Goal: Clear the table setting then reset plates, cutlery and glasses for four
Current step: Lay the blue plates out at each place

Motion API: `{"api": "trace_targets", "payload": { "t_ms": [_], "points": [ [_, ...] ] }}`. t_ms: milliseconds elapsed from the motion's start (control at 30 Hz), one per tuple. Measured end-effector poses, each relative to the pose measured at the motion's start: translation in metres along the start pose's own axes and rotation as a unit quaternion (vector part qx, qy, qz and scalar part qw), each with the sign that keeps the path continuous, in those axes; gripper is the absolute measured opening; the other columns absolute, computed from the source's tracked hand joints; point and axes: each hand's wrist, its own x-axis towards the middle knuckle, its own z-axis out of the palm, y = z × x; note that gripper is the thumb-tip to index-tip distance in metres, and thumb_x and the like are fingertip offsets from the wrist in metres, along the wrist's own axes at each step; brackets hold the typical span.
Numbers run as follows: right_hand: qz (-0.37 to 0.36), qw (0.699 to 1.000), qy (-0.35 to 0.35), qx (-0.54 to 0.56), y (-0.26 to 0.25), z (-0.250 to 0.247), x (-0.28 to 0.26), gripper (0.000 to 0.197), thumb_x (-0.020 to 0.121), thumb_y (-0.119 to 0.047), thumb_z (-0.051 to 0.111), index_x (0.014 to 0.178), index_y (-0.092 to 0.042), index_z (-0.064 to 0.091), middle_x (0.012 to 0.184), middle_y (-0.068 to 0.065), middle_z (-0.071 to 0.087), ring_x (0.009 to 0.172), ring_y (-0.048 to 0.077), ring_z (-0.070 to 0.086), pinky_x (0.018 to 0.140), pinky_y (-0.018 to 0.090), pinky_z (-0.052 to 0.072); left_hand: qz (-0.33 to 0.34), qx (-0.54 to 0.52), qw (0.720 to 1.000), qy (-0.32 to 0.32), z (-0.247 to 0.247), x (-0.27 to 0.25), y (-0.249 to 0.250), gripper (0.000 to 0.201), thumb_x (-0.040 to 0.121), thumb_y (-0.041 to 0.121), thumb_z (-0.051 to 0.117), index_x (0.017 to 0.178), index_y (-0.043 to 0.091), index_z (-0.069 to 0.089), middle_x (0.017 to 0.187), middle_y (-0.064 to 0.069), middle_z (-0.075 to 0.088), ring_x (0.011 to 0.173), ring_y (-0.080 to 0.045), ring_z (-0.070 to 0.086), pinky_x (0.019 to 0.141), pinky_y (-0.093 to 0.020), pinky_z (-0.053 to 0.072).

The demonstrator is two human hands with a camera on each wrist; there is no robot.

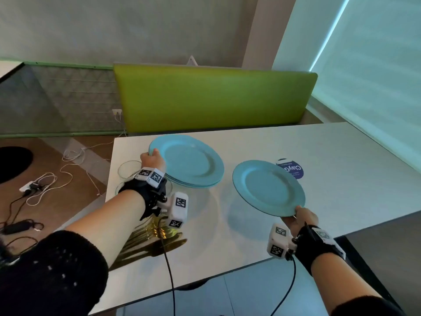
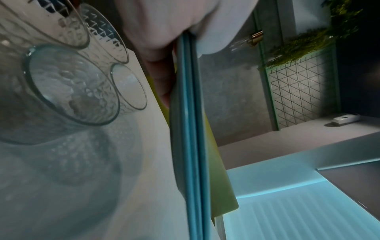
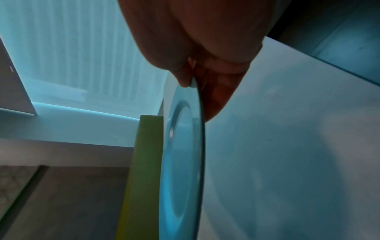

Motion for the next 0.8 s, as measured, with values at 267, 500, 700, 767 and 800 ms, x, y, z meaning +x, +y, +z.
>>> {"api": "trace_targets", "payload": {
  "t_ms": [267, 500, 700, 767, 800],
  "points": [
    [0.044, 0.998, 0.033, -0.030, 0.053, -0.009, 0.005, 0.037, 0.100, -0.003, 0.031, 0.136, 0.005, 0.037, 0.136, 0.029, 0.045, 0.123, 0.046, 0.047, 0.095, 0.054, 0.043, 0.007, 0.008, 1.000, 0.012, -0.017, 0.010, -0.003, 0.048, 0.100, 0.028, 0.034, 0.138, 0.000, 0.038, 0.138, -0.022, 0.049, 0.124, -0.036, 0.049, 0.098, -0.036, 0.040],
    [0.058, 0.997, 0.030, -0.046, 0.080, -0.013, -0.001, 0.035, 0.098, -0.003, 0.037, 0.132, 0.006, 0.043, 0.132, 0.030, 0.050, 0.120, 0.045, 0.051, 0.097, 0.052, 0.045, 0.019, 0.016, 1.000, 0.010, -0.025, 0.003, -0.015, 0.047, 0.099, 0.030, 0.035, 0.135, 0.001, 0.042, 0.135, -0.021, 0.051, 0.122, -0.034, 0.051, 0.097, -0.035, 0.040],
    [0.091, 0.993, 0.017, -0.076, 0.093, -0.014, -0.011, 0.042, 0.099, -0.021, 0.046, 0.132, 0.005, 0.043, 0.128, 0.028, 0.054, 0.115, 0.043, 0.056, 0.091, 0.050, 0.049, 0.027, 0.032, 0.999, 0.005, -0.030, -0.002, -0.019, 0.047, 0.099, 0.030, 0.034, 0.136, 0.002, 0.041, 0.135, -0.019, 0.051, 0.122, -0.034, 0.051, 0.097, -0.034, 0.040],
    [0.096, 0.991, 0.007, -0.091, 0.093, -0.013, -0.014, 0.044, 0.099, -0.022, 0.046, 0.134, 0.004, 0.041, 0.128, 0.029, 0.054, 0.114, 0.044, 0.056, 0.087, 0.048, 0.050, 0.026, 0.030, 0.999, 0.004, -0.030, -0.004, -0.019, 0.046, 0.099, 0.031, 0.035, 0.136, 0.002, 0.041, 0.136, -0.020, 0.051, 0.123, -0.034, 0.050, 0.097, -0.035, 0.039],
    [0.099, 0.990, 0.002, -0.097, 0.094, -0.012, -0.016, 0.044, 0.099, -0.023, 0.046, 0.134, 0.004, 0.040, 0.128, 0.029, 0.054, 0.114, 0.044, 0.057, 0.085, 0.047, 0.050, 0.026, 0.030, 0.999, 0.002, -0.030, -0.005, -0.018, 0.047, 0.100, 0.031, 0.035, 0.136, 0.002, 0.041, 0.136, -0.020, 0.050, 0.123, -0.034, 0.050, 0.098, -0.035, 0.039]
  ]
}}
